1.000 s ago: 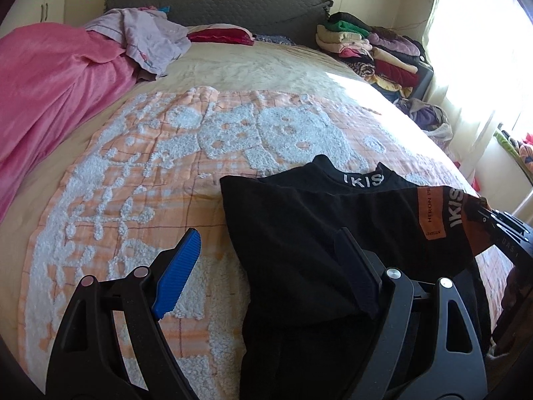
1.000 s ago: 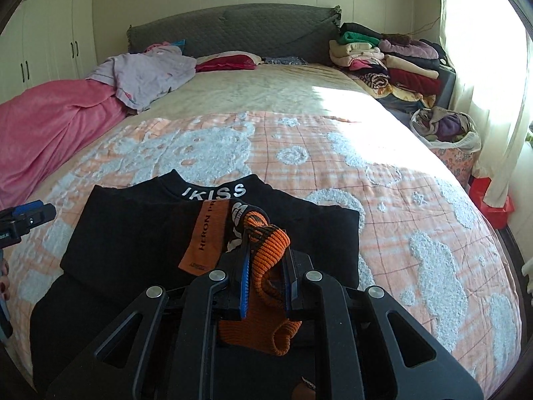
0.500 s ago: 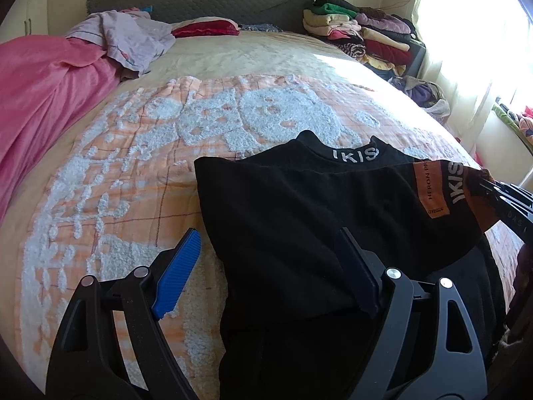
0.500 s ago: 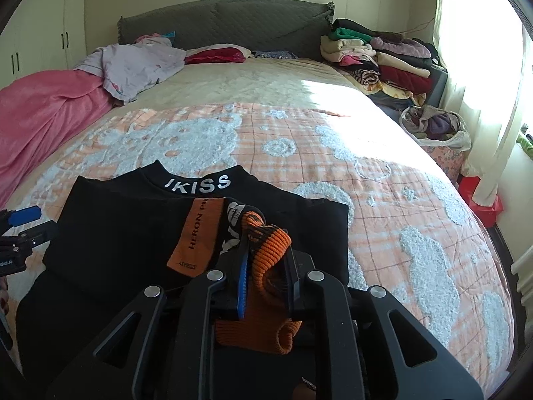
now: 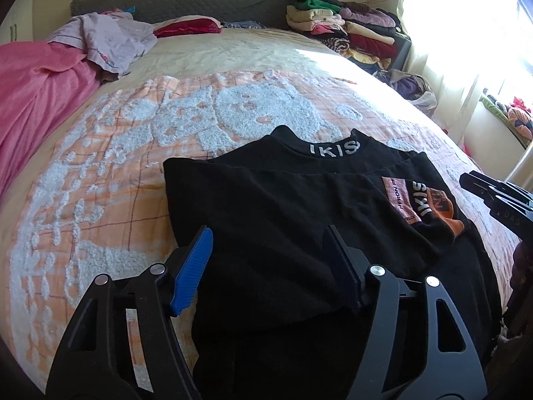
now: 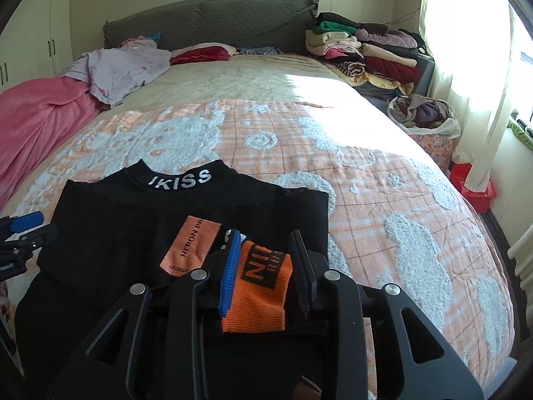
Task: Fold small clothes
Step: 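Lower the cuff onto the shirt and open the right tool, then move both open tools back to the hem of the black sweatshirt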
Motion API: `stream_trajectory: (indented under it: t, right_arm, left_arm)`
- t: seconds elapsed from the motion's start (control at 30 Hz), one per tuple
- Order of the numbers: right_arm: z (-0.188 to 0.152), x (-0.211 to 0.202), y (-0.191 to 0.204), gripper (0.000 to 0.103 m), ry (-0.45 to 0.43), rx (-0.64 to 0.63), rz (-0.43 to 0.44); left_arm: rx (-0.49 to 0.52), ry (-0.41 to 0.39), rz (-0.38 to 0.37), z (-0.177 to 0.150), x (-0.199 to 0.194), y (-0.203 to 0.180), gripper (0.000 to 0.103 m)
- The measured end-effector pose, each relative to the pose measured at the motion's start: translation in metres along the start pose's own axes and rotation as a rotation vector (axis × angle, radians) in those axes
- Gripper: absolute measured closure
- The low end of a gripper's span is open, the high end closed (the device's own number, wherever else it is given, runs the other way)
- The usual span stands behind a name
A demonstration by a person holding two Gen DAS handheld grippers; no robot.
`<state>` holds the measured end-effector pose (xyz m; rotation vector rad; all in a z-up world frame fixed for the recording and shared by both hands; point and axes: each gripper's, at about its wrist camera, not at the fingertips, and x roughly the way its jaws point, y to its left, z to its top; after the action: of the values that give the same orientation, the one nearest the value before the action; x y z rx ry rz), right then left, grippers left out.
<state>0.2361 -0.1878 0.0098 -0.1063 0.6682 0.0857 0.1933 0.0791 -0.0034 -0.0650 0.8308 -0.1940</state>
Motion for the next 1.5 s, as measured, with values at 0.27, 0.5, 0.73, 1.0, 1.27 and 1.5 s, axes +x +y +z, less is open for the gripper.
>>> stream_trajectory:
  t: [0.27,0.5,0.73,1.0,1.27,1.5]
  right_arm:
    - [-0.011,0.006,0.033,0.068,0.035,-0.05,0.105]
    - [-0.021,0.018,0.043,0.063,0.078,-0.077,0.153]
    - [-0.041,0.045,0.025,0.056,0.158,-0.017,0.079]
    - [-0.042,0.03,0.026,0.056,0.13,-0.01,0.071]
    - [-0.046,0.008,0.022,0.048,0.092,0.034,0.114]
    - [-0.045,-0.004,0.019,0.029,0.065,0.062,0.127]
  left_arm:
    - [0.038,0.123,0.029,-0.017,0.026,-0.001,0.044]
    - [0.007,0.127,0.003,-0.019,0.024,0.002,0.044]
    - [0.0,0.125,-0.008,-0.019,0.023,0.003,0.044]
    - [-0.008,0.12,-0.012,-0.02,0.02,0.004,0.044]
    - [-0.008,0.116,-0.012,-0.021,0.018,0.003,0.044]
    - [-0.009,0.114,-0.015,-0.021,0.018,0.004,0.044]
